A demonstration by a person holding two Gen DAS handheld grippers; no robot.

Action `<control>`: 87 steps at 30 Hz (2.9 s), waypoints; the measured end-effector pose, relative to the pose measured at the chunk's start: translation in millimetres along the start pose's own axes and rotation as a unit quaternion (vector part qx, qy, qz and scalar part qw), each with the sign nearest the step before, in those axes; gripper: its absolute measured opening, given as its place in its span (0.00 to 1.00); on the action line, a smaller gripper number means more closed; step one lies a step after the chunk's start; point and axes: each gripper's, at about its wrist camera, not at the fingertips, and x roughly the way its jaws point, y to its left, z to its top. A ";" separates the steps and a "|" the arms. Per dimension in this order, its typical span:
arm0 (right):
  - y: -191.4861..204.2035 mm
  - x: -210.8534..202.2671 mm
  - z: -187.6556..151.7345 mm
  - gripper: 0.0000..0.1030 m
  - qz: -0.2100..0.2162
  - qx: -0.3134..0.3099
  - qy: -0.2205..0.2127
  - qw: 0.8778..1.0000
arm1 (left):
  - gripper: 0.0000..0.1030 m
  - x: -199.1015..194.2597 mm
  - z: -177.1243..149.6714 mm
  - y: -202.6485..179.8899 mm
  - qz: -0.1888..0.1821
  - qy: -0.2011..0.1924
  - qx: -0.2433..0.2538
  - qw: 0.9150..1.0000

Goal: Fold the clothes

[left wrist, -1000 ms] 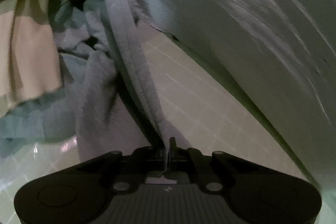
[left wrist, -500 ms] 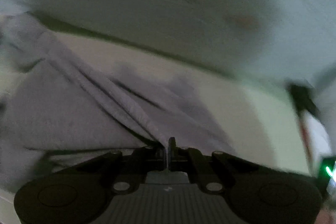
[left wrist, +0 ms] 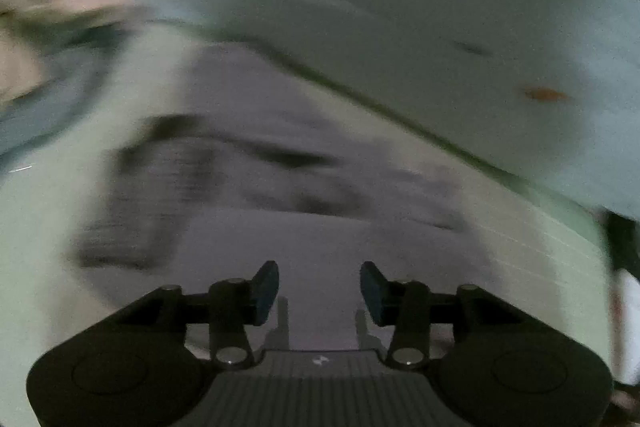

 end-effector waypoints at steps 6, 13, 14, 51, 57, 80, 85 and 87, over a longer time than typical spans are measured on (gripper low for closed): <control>70.6 10.8 35.2 0.56 0.077 -0.047 -0.018 0.996 | 0.53 17.0 7.1 78.4 0.085 0.024 -0.077 0.993; 165.9 31.6 65.6 0.57 0.190 -0.095 -0.013 0.977 | 0.52 53.4 20.5 103.9 0.082 0.045 -0.122 0.988; 177.1 35.2 66.6 0.56 0.203 -0.103 -0.008 0.974 | 0.51 55.6 21.3 103.8 0.083 0.050 -0.115 0.989; 35.1 -40.5 21.6 0.58 0.029 -0.065 -0.060 0.996 | 0.37 -3.4 -2.0 61.1 0.038 0.001 -0.027 0.999; 85.7 -2.0 52.5 0.58 0.084 -0.093 -0.048 0.991 | 0.37 46.6 10.4 28.9 0.018 0.042 0.012 0.999; 35.0 -66.4 43.8 0.06 -0.028 -0.042 -0.167 0.985 | 0.01 -3.9 -0.2 50.5 0.100 -0.028 0.019 0.994; -49.3 -99.4 -2.4 0.06 -0.134 0.029 -0.145 0.980 | 0.01 -46.0 -21.4 82.5 0.138 -0.031 0.009 0.990; -77.2 -104.5 -26.9 0.06 -0.155 0.046 -0.115 0.980 | 0.01 -52.0 -34.4 97.8 0.135 -0.014 -0.009 0.991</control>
